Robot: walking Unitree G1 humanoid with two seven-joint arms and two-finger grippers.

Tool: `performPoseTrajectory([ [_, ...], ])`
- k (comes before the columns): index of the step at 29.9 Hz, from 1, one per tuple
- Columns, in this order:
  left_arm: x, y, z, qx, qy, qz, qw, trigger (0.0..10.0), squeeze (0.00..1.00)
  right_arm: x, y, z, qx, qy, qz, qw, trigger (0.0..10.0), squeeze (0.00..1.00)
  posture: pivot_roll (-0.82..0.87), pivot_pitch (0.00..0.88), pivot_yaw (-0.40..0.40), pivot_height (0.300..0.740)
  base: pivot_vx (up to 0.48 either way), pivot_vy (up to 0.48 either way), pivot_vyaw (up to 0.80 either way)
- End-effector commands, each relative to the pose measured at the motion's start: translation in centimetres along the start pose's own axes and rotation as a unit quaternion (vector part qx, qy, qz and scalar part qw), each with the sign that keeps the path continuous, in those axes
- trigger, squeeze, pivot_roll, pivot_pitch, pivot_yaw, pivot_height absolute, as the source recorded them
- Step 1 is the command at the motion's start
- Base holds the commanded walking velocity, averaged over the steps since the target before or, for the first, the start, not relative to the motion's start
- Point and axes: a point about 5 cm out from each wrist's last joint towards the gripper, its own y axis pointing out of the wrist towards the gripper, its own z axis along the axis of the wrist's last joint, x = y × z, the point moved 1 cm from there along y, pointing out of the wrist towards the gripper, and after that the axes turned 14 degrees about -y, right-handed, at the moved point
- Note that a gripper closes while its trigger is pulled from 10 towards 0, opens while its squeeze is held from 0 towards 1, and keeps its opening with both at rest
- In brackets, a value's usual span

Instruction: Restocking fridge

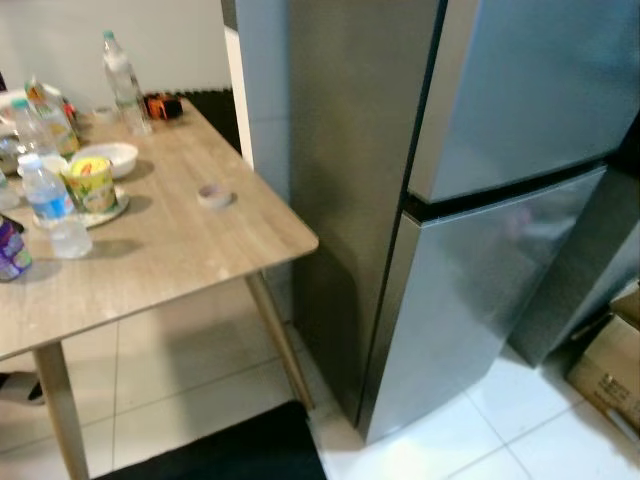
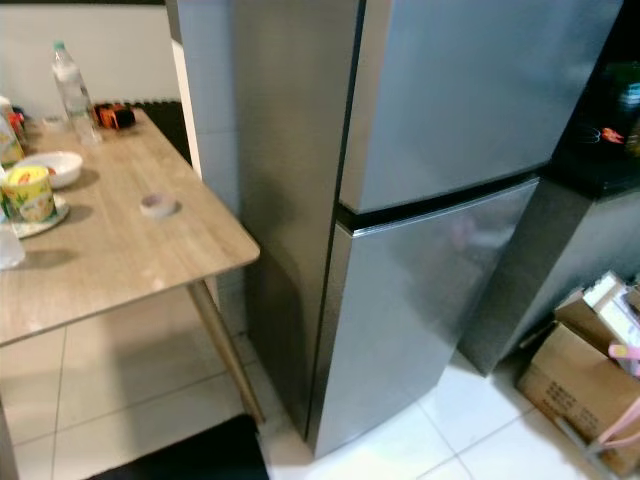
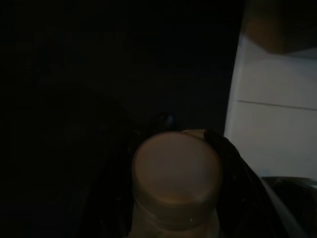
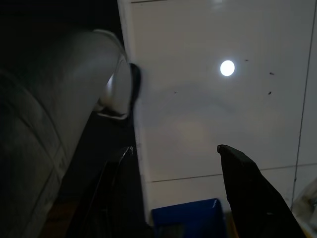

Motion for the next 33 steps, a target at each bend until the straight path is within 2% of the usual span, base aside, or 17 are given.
performPoseTrajectory([
  [1, -0.15, -0.10, -0.75, -0.013, -0.002, 0.002, 1.000, 10.0, 0.00, 0.53, -0.02, 0.61, 0.012, 0.005, -0.008, 1.000, 10.0, 0.00, -0.08, 0.000, 0.005, 0.740, 0.000, -0.465, 0.00],
  [10, 0.19, -0.01, -0.66, -0.012, -0.003, -0.002, 1.000, 10.0, 0.00, 0.47, -0.04, 0.56, 0.015, 0.008, -0.004, 1.000, 10.0, 0.00, -0.08, 0.000, 0.005, 0.740, 0.000, -0.465, 0.00],
  [17, 0.18, -0.01, -0.61, -0.011, -0.003, -0.003, 1.000, 10.0, 0.00, 0.45, -0.04, 0.57, 0.017, 0.012, -0.005, 1.000, 10.0, 0.00, -0.08, 0.000, 0.007, 0.740, 0.000, -0.465, 0.68],
  [28, 0.09, -0.04, -0.75, -0.013, -0.004, -0.001, 1.000, 10.0, 0.00, 0.47, -0.02, 0.81, 0.026, 0.022, -0.008, 0.999, 10.0, 0.00, -0.08, 0.000, 0.005, 0.740, 0.000, -0.464, 0.00],
  [33, 0.04, -0.03, -0.72, -0.012, -0.004, 0.005, 1.000, 10.0, 0.00, 0.43, 0.02, 1.38, 0.043, 0.031, -0.002, 0.999, 10.0, 0.00, -0.09, 0.000, 0.007, 0.740, 0.000, 0.000, 0.00],
])
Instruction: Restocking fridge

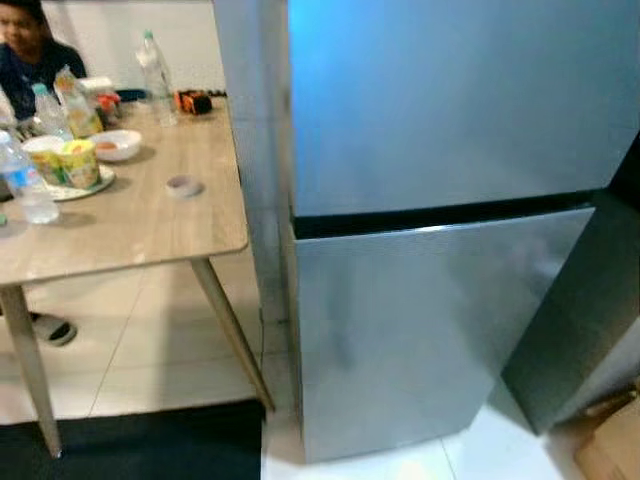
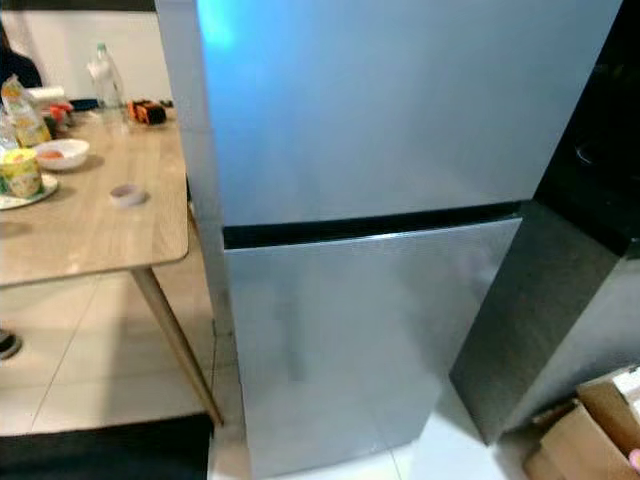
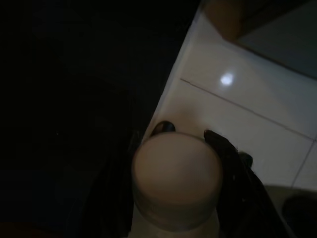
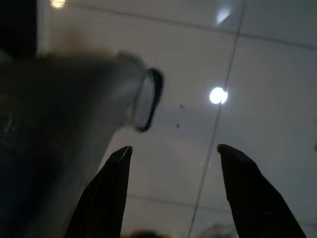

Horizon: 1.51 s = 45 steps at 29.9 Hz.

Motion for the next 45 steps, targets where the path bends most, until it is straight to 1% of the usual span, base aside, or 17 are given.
performPoseTrajectory([
  [1, 0.2, 0.0, -0.2, -0.006, -0.004, -0.003, 1.000, 10.0, 0.00, -0.2, 0.1, 0.3, 0.012, 0.007, 0.005, 1.000, 10.0, 0.00, -0.09, 0.000, 0.007, 0.740, 0.000, 0.000, 0.00],
  [11, 0.2, 0.0, -0.2, -0.005, -0.007, -0.004, 1.000, 10.0, 0.00, -0.2, 0.1, 1.0, 0.029, -0.002, 0.011, 1.000, 10.0, 0.00, -0.09, 0.000, 0.007, 0.740, 0.000, 0.000, 0.00],
  [22, 0.2, 0.1, -0.1, -0.010, 0.012, -0.005, 1.000, 10.0, 0.00, 2.4, -0.2, 6.5, 0.137, -0.004, -0.004, 0.991, 10.0, 0.00, -0.09, 0.000, 0.010, 0.740, 0.000, 0.000, 0.79],
  [26, 0.3, 0.1, -0.1, -0.011, 0.021, -0.008, 1.000, 10.0, 0.00, 4.5, -1.4, 11.3, 0.236, -0.003, 0.036, 0.971, 10.0, 0.00, -0.08, 0.000, 0.010, 0.740, 0.000, 0.000, 0.00],
  [27, 0.3, 0.1, -0.1, -0.011, 0.021, -0.008, 1.000, 10.0, 0.00, 4.5, -1.4, 11.3, 0.236, -0.003, 0.036, 0.971, 10.0, 0.00, -0.08, 0.000, 0.010, 0.740, 0.000, 0.000, 0.00],
  [28, 0.4, 0.1, 0.0, -0.010, 0.021, -0.009, 1.000, 10.0, 0.00, 5.3, -2.2, 13.2, 0.279, -0.009, 0.062, 0.958, 10.0, 0.00, -0.08, 0.000, 0.010, 0.740, 0.000, 0.000, 0.00],
  [30, 0.4, 0.1, 0.0, -0.010, 0.021, -0.009, 1.000, 10.0, 0.00, 5.8, -2.8, 14.2, 0.303, -0.016, 0.078, 0.950, 10.0, 0.00, -0.08, 0.000, 0.008, 0.740, 0.000, 0.000, 0.00],
  [32, 0.4, 0.1, 0.0, -0.010, 0.021, -0.010, 1.000, 10.0, 0.00, 7.3, -5.1, 17.4, 0.389, -0.039, 0.129, 0.911, 10.0, 0.00, -0.08, 0.000, 0.008, 0.740, 0.000, 0.000, 0.00],
  [33, 0.4, 0.1, 0.0, -0.010, 0.021, -0.010, 1.000, 10.0, 0.00, 7.3, -5.1, 17.4, 0.389, -0.039, 0.129, 0.911, 10.0, 0.00, -0.08, 0.000, 0.008, 0.740, 0.000, 0.000, 0.00],
  [35, 0.4, 0.1, -0.1, -0.011, 0.020, -0.012, 1.000, 10.0, 0.00, 8.3, -8.1, 20.2, 0.467, -0.085, 0.191, 0.859, 10.0, 0.00, -0.08, 0.000, 0.008, 0.740, 0.000, 0.000, 0.00],
  [36, 0.4, 0.1, -0.1, -0.011, 0.020, -0.012, 1.000, 10.0, 0.00, 8.3, -8.1, 20.2, 0.467, -0.085, 0.191, 0.859, 10.0, 0.00, -0.08, 0.000, 0.008, 0.740, 0.000, 0.000, 0.00],
  [38, 0.5, 0.1, -0.3, -0.013, 0.020, -0.013, 1.000, 10.0, 0.00, 8.5, -10.0, 21.4, 0.502, -0.125, 0.231, 0.824, 10.0, 0.00, -0.08, 0.000, 0.008, 0.740, 0.000, 0.000, 0.00],
  [39, 0.5, 0.1, -0.3, -0.013, 0.020, -0.013, 1.000, 10.0, 0.00, 8.5, -10.0, 21.4, 0.502, -0.125, 0.231, 0.824, 10.0, 0.00, -0.08, 0.000, 0.008, 0.740, 0.000, 0.000, 0.00],
  [41, 0.6, 0.1, -0.5, -0.015, 0.021, -0.014, 1.000, 10.0, 0.00, 8.5, -11.1, 22.6, 0.522, -0.150, 0.234, 0.807, 10.0, 0.00, -0.08, 0.000, 0.008, 0.740, 0.000, 0.000, 0.00],
  [42, 0.6, 0.1, -0.5, -0.015, 0.021, -0.014, 1.000, 10.0, 0.00, 8.5, -11.1, 22.6, 0.522, -0.150, 0.234, 0.807, 10.0, 0.00, -0.08, 0.000, 0.008, 0.740, 0.000, 0.000, 0.00],
  [44, 0.7, 0.1, -0.6, -0.018, 0.022, -0.016, 0.999, 10.0, 0.00, 8.4, -12.1, 23.6, 0.548, -0.156, 0.241, 0.785, 10.0, 0.00, -0.08, 0.000, 0.006, 0.740, 0.000, 0.000, 0.00],
  [45, 0.7, 0.1, -0.6, -0.018, 0.022, -0.016, 0.999, 10.0, 0.00, 8.4, -12.1, 23.6, 0.548, -0.156, 0.241, 0.785, 10.0, 0.00, -0.08, 0.000, 0.006, 0.740, 0.000, 0.000, 0.00],
])
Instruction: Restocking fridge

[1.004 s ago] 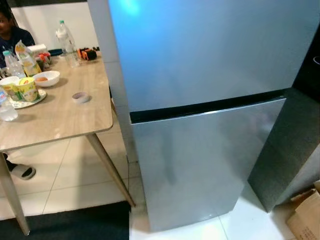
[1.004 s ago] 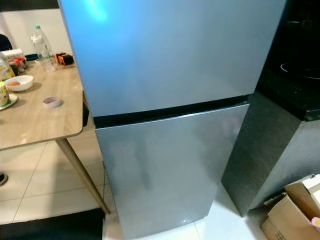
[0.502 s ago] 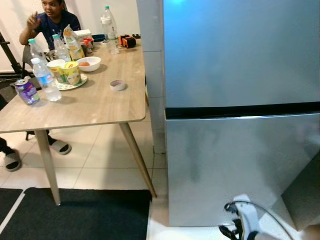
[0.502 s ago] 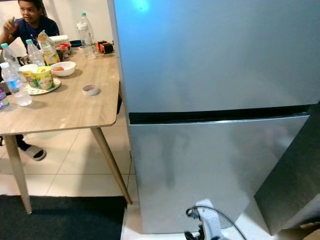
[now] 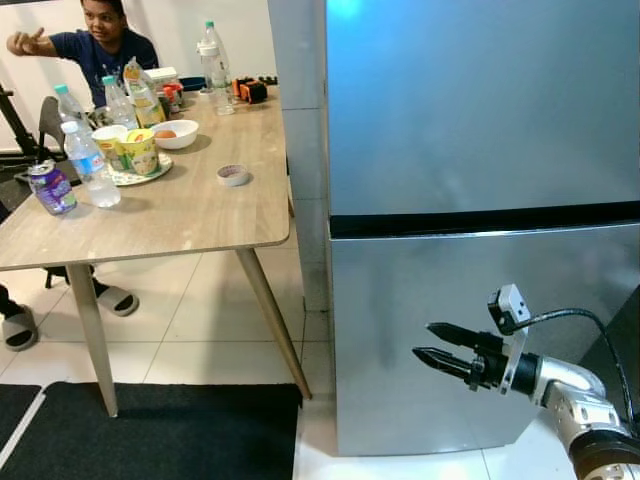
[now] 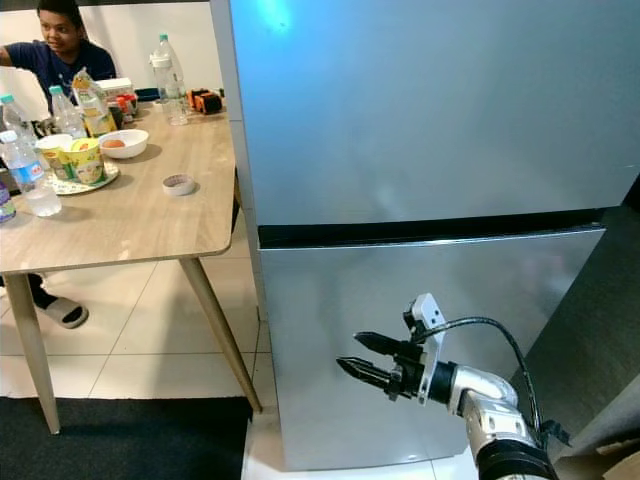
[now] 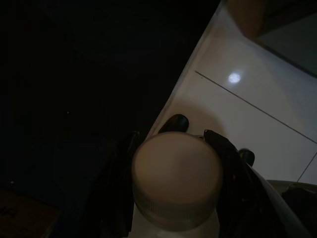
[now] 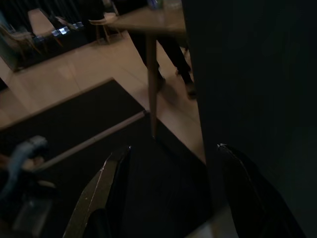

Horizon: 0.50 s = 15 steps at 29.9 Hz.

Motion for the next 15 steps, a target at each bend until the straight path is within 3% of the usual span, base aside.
performPoseTrajectory([
  [1, 0.0, -0.1, -0.7, -0.011, 0.005, 0.000, 1.000, 10.0, 0.00, 0.0, 0.6, 1.5, 0.039, -0.004, 0.023, 0.999, 10.0, 0.08, -0.08, 0.000, 0.006, 0.740, 0.000, 0.000, 0.00],
  [2, 0.0, -0.1, -0.7, -0.011, 0.005, 0.000, 1.000, 10.0, 0.00, 0.0, 0.6, 1.5, 0.039, -0.004, 0.023, 0.999, 10.0, 0.08, -0.08, 0.000, 0.006, 0.740, 0.000, 0.000, 0.00],
  [3, 0.0, -0.1, -0.6, -0.011, 0.005, -0.001, 1.000, 10.0, 0.00, -0.2, 0.7, 2.4, 0.063, -0.003, 0.046, 0.997, 10.0, 0.74, -0.08, 0.000, 0.006, 0.740, 0.000, 0.000, 0.00],
  [5, 0.0, -0.1, -0.6, -0.011, 0.005, -0.001, 1.000, 10.0, 0.00, -0.2, 0.7, 2.4, 0.063, -0.003, 0.046, 0.997, 10.0, 0.74, -0.08, 0.000, 0.006, 0.740, 0.000, 0.000, 0.00],
  [6, 0.0, -0.1, -0.6, -0.011, 0.006, -0.002, 1.000, 10.0, 0.00, -0.6, 0.8, 3.5, 0.087, -0.001, 0.073, 0.994, 10.0, 1.00, -0.08, 0.000, 0.006, 0.740, 0.000, 0.000, 0.00],
  [15, 0.4, 0.0, -0.7, -0.014, 0.009, -0.009, 1.000, 10.0, 0.00, -1.3, 1.6, 7.1, 0.152, -0.014, 0.150, 0.977, 10.0, 1.00, -0.08, 0.000, 0.005, 0.740, 0.000, 0.000, 0.00],
])
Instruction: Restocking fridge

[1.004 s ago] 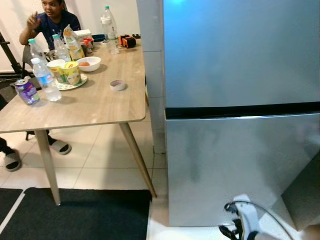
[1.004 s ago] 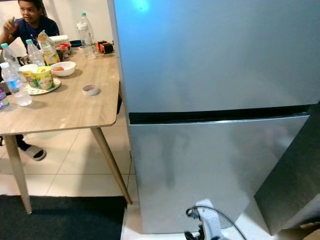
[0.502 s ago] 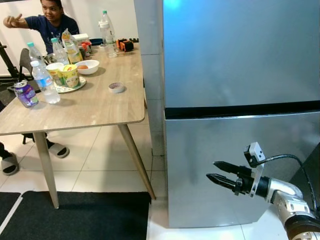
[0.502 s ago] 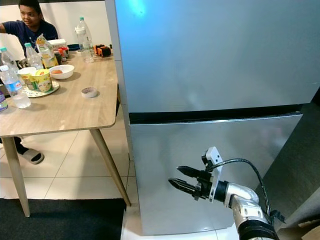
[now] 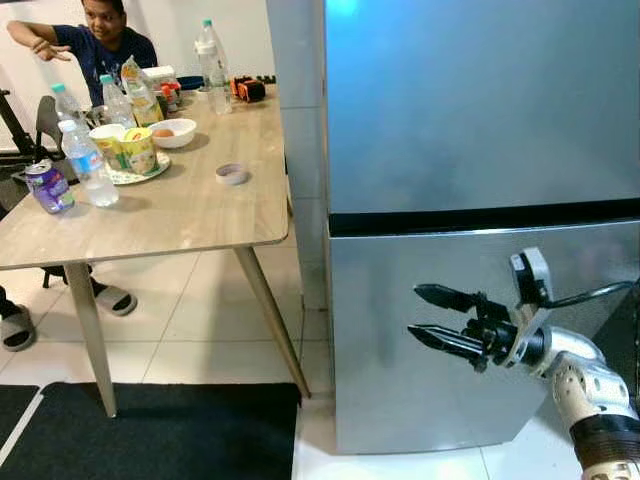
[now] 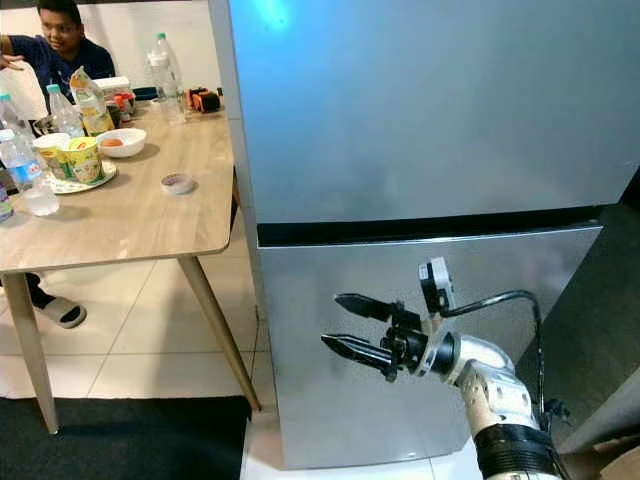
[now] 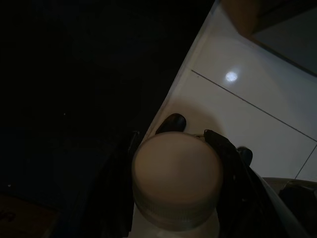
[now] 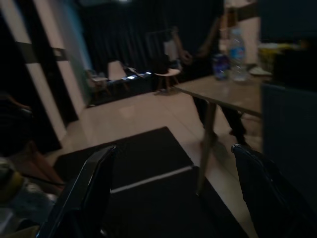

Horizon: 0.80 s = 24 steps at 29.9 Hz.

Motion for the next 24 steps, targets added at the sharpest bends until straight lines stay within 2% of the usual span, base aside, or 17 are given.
performPoseTrajectory([
  [1, 0.1, 0.0, -0.7, -0.012, 0.006, -0.002, 1.000, 10.0, 0.00, -0.1, 0.8, 0.9, 0.007, -0.009, 0.029, 1.000, 10.0, 1.00, -0.08, 0.000, 0.005, 0.740, 0.000, 0.000, 0.00],
  [6, 0.2, 0.0, -0.7, -0.013, 0.007, -0.004, 1.000, 10.0, 0.00, 0.0, 1.5, 1.5, -0.001, -0.029, 0.038, 0.999, 10.0, 1.00, -0.08, 0.000, 0.003, 0.740, 0.000, 0.000, 0.00],
  [10, 0.3, 0.0, -0.8, -0.014, 0.007, -0.006, 1.000, 10.0, 0.00, 0.6, 2.7, 1.3, -0.043, -0.075, 0.017, 0.996, 10.0, 1.00, -0.08, 0.000, 0.003, 0.740, 0.000, 0.000, 0.00],
  [11, 0.3, 0.0, -0.8, -0.014, 0.007, -0.006, 1.000, 10.0, 0.00, 0.6, 2.7, 1.3, -0.043, -0.075, 0.017, 0.996, 10.0, 1.00, -0.08, 0.000, 0.003, 0.740, 0.000, 0.000, 0.00],
  [12, 0.3, 0.0, -0.8, -0.015, 0.007, -0.007, 1.000, 10.0, 0.00, 0.8, 3.2, 1.6, -0.051, -0.087, 0.011, 0.995, 10.0, 0.58, -0.08, 0.000, 0.003, 0.740, 0.000, 0.000, 0.00],
  [13, 0.3, 0.0, -0.8, -0.015, 0.007, -0.007, 1.000, 10.0, 0.00, 0.8, 3.2, 1.6, -0.051, -0.087, 0.011, 0.995, 10.0, 0.58, -0.08, 0.000, 0.003, 0.740, 0.000, 0.000, 0.00],
  [14, 0.4, 0.0, -0.7, -0.014, 0.006, -0.009, 1.000, 10.0, 0.00, 0.7, 3.4, 1.8, -0.049, -0.087, 0.019, 0.995, 10.0, 0.00, -0.08, 0.000, 0.003, 0.740, 0.000, 0.000, 0.00],
  [20, 0.5, 0.0, -0.8, -0.015, 0.005, -0.014, 1.000, 10.0, 0.00, 0.4, 4.1, 2.4, -0.045, -0.091, 0.041, 0.994, 10.0, 0.00, -0.08, 0.000, 0.002, 0.740, 0.000, 0.000, 0.00],
  [24, 0.5, 0.0, -0.9, -0.017, 0.005, -0.014, 1.000, 10.0, 0.00, 0.5, 4.4, 1.6, -0.088, -0.111, 0.045, 0.989, 10.0, 0.00, -0.08, 0.000, 0.000, 0.740, 0.000, 0.000, 0.00],
])
